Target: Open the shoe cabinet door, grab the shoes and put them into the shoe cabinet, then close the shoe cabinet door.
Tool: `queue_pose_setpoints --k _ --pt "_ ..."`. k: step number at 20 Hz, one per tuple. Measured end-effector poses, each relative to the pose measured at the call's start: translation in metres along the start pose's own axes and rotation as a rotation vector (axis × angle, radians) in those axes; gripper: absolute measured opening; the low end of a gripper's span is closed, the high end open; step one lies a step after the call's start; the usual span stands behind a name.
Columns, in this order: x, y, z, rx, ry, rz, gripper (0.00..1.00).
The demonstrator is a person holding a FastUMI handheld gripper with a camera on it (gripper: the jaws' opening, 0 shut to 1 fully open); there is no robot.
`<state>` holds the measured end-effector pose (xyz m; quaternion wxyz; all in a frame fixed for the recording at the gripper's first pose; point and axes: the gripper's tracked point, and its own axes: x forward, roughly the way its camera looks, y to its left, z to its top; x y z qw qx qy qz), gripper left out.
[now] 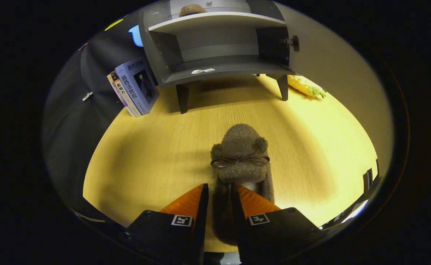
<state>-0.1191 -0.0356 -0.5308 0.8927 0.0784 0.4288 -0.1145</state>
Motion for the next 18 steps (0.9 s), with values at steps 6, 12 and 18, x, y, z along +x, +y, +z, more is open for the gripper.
queue_pose_setpoints --k 6,12,18 --pt "0.035 0.003 0.013 -0.004 0.002 0.029 0.4" --pt "0.059 -0.007 0.028 -0.032 0.003 0.005 0.38" --pt "0.059 -0.004 0.033 -0.036 0.02 0.015 0.12"
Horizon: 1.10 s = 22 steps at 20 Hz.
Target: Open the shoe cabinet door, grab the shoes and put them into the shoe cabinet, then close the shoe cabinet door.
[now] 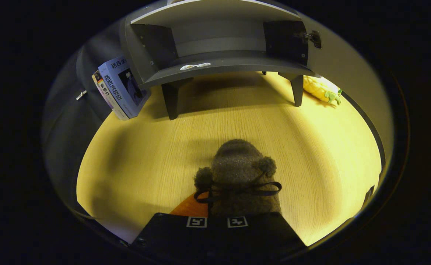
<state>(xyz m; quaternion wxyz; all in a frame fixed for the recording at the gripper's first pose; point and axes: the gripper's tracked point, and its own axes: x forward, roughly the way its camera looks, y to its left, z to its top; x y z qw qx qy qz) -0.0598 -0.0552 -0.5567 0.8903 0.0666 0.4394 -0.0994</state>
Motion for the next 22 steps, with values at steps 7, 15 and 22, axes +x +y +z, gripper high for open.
queue_pose_setpoints --k 7,15,22 --pt "-0.055 0.012 0.034 -0.022 -0.051 0.047 0.05" --pt "-0.168 0.01 0.138 -0.034 -0.215 0.07 0.06" --pt "-0.237 0.0 0.22 -0.052 -0.362 0.043 0.05"
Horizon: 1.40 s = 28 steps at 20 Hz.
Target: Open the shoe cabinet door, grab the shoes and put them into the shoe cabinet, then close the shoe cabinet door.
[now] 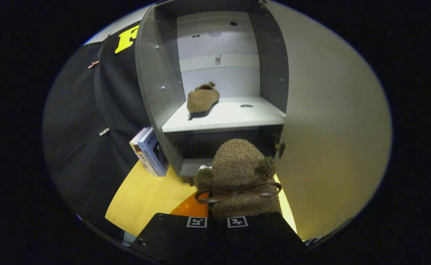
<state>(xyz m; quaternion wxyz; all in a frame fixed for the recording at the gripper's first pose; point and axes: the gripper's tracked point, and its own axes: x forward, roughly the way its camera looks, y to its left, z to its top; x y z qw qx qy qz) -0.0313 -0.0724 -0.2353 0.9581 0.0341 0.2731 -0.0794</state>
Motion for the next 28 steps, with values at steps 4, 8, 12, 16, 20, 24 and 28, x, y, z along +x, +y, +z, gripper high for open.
queue_pose_setpoints --k 4,8,12,16,20,24,28 --pt "-0.008 -0.004 0.044 -0.018 -0.044 -0.022 0.05" --pt "0.003 -0.005 0.089 -0.023 -0.09 -0.048 0.05" --pt "0.029 0.003 0.139 -0.011 -0.116 -0.032 0.05" --pt "0.068 0.007 0.177 -0.003 -0.111 -0.035 0.05" --pt "0.117 -0.005 0.209 0.031 -0.085 -0.057 0.05" --pt "0.173 -0.015 0.223 0.004 -0.027 -0.087 0.05" --pt "0.228 -0.019 0.23 0.015 0.034 -0.079 0.05"
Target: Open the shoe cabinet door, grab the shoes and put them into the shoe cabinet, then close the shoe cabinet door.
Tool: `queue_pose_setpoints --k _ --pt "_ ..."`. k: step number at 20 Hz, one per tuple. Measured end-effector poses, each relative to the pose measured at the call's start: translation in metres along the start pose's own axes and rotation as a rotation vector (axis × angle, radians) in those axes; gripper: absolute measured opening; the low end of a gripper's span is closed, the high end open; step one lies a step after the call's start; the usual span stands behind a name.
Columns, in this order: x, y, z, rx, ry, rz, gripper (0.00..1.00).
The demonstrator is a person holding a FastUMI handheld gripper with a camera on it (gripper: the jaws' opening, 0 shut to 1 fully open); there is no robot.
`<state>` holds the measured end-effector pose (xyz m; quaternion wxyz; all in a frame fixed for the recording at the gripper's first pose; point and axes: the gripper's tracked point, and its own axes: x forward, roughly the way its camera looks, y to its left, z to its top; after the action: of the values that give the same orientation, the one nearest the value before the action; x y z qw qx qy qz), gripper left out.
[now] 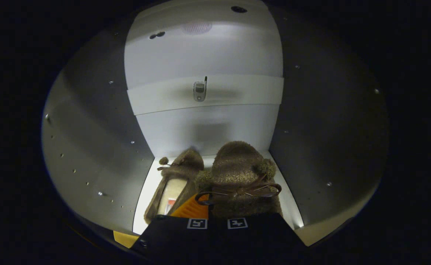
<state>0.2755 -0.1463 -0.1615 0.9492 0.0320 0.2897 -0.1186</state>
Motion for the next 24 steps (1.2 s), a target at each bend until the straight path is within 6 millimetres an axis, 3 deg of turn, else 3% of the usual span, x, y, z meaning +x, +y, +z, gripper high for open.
queue_pose_setpoints --k 4,8,11,15,17,21,24 --pt "0.05 -0.003 -0.008 -0.011 0.059 -0.019 0.05" --pt "0.081 -0.001 -0.022 0.031 0.142 -0.005 0.05" --pt "0.089 -0.007 -0.018 0.044 0.126 -0.018 0.05" --pt "0.085 -0.011 -0.02 0.063 0.147 -0.023 0.05" --pt "0.08 -0.008 -0.02 0.076 0.143 -0.006 0.15" --pt "0.046 -0.005 -0.015 0.054 0.065 -0.003 0.66" --pt "0.009 -0.005 -0.013 0.052 -0.009 -0.011 0.88"
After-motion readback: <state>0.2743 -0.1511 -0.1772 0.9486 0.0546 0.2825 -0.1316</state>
